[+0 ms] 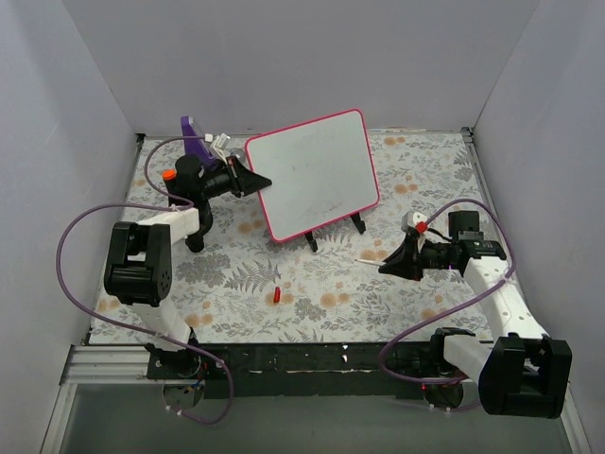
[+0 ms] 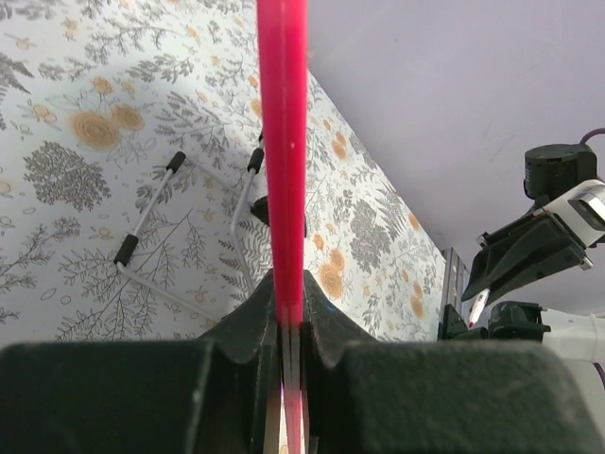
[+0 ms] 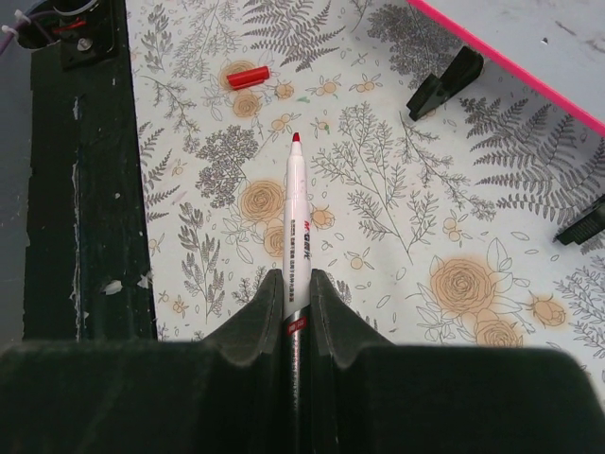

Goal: Write a sentence on the whiteboard
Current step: Pick up the whiteboard from the whiteboard stand.

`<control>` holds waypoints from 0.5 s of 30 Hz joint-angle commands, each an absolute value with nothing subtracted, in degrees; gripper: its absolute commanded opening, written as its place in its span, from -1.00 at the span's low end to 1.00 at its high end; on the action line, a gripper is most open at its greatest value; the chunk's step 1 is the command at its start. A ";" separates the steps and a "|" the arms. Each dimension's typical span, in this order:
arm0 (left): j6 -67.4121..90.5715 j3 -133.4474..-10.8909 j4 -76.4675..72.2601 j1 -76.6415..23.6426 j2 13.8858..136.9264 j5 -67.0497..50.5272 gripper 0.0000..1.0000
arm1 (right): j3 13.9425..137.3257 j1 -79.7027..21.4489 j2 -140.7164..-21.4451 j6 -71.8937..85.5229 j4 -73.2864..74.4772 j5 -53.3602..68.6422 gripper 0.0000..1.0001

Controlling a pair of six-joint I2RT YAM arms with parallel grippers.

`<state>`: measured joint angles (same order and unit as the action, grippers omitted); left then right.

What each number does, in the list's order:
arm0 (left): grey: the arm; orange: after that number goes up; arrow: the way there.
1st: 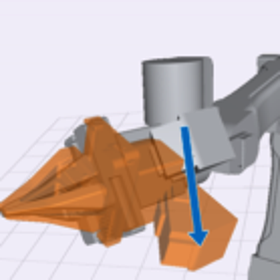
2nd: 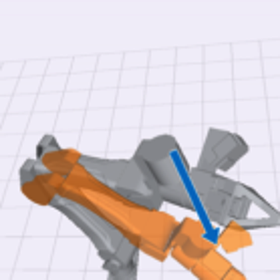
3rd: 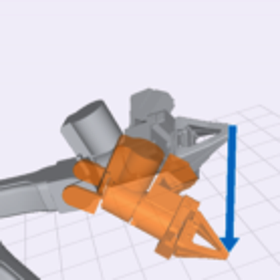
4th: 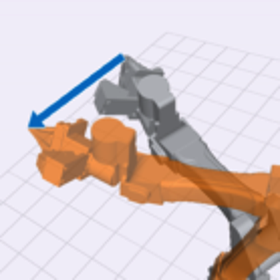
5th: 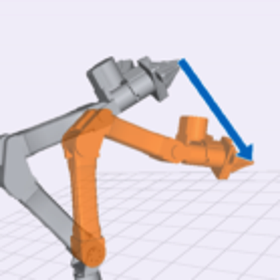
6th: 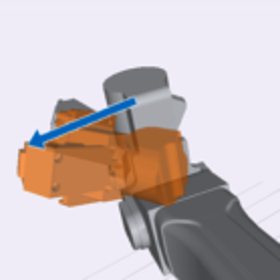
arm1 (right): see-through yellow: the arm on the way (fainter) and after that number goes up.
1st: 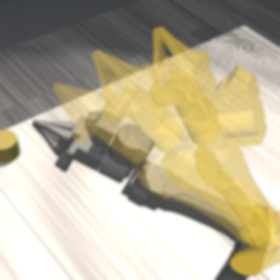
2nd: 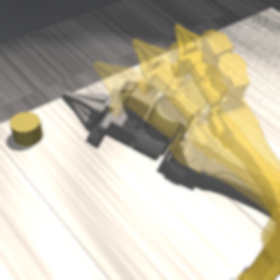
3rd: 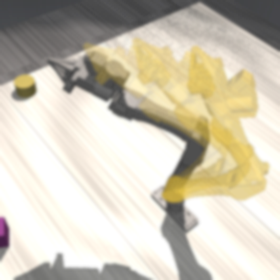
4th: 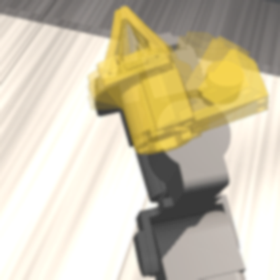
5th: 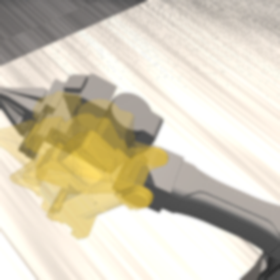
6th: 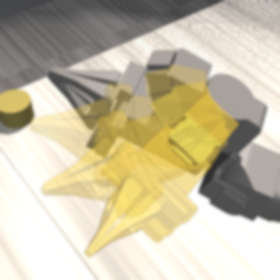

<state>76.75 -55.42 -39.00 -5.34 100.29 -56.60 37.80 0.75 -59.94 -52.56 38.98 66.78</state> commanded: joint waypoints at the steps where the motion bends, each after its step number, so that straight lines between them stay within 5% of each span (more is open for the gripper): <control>1: 76.81 -56.69 -43.86 -5.01 91.94 -54.49 -1.00 | 43.76 0.97 -60.55 -56.68 46.46 68.64 -0.97; 8: 77.78 -54.76 -44.03 -5.10 86.93 -54.40 -1.00 | 58.16 0.97 -65.56 -68.72 66.52 66.71 -0.97; 15: 78.40 -49.06 -42.80 -7.73 78.85 -53.18 -1.00 | 67.58 0.88 -63.90 -63.82 69.52 62.85 -0.97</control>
